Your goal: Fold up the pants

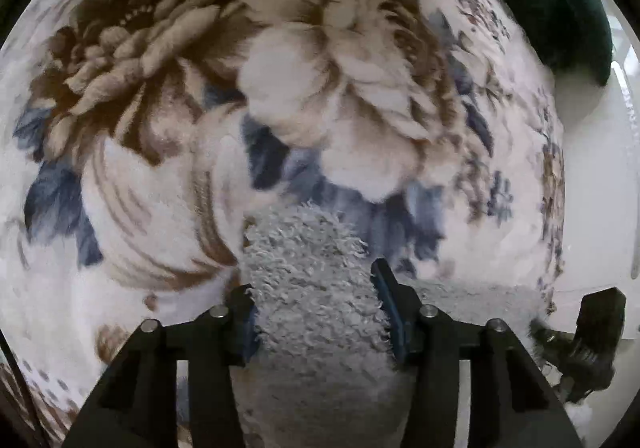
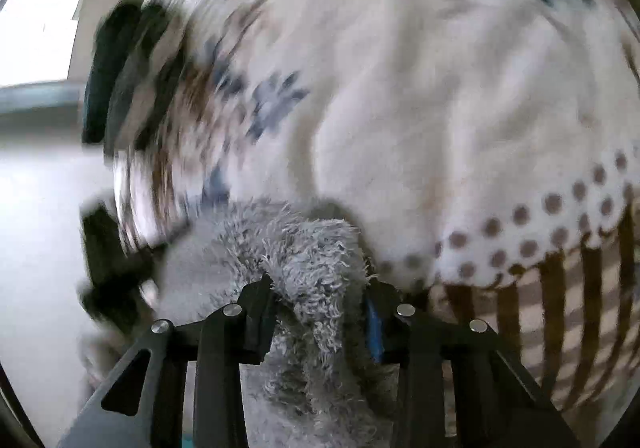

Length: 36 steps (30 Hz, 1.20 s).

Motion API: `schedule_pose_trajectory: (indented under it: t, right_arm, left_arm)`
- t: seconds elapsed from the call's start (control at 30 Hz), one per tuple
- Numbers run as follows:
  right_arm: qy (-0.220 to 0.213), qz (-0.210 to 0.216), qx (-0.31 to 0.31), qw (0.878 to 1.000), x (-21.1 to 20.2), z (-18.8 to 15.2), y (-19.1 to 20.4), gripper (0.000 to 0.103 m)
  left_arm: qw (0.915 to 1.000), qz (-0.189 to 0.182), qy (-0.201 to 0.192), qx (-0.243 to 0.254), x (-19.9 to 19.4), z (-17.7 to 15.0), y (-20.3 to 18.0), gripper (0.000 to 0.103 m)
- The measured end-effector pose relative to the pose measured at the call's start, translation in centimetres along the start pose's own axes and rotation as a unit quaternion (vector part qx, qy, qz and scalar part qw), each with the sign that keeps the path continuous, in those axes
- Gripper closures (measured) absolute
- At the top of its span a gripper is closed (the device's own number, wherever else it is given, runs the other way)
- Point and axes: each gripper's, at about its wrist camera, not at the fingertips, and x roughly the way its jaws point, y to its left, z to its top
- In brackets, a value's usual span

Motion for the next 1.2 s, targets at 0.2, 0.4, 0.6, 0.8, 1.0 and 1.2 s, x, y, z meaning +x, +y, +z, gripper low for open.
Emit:
schedule_pose_trajectory:
  t: [0.2,0.4,0.6,0.8,1.0,1.2]
  right_arm:
    - [0.007,0.05,0.121,0.991,0.9,0.1,-4.6,0.067]
    - [0.024,0.072,0.108,0.991,-0.1,0.5,-4.0,0.013]
    - [0.038,0.03,-0.002,0.999,-3.6,-4.0,-3.8,0.011]
    - [0.13,0.096,0.037,0.986,1.8,-8.4,-8.3,0.009]
    - [0.168,0.179,0.048,0.968,5.7,-8.7,-8.0,0.007]
    - [0.149,0.175,0.042,0.972,4.7,-8.7,-6.9,0.051]
  left_arm:
    - [0.997,-0.046,0.007,-0.062,1.0,0.2,2.4,0.06]
    - [0.9953,-0.058,-0.009,-0.077,-2.6,-0.2,2.1,0.045]
    - [0.9917,-0.08,-0.09,-0.045,-8.2,-5.5,1.0,0.0]
    - [0.9872,-0.141,0.001,-0.075,-3.0,-10.3,1.9,0.0]
    - [0.9756,-0.18,0.047,-0.116,1.0,-11.6,3.1,0.0]
    - [0.9804,-0.186,0.008,-0.064,-1.9,-10.8,1.2,0.041]
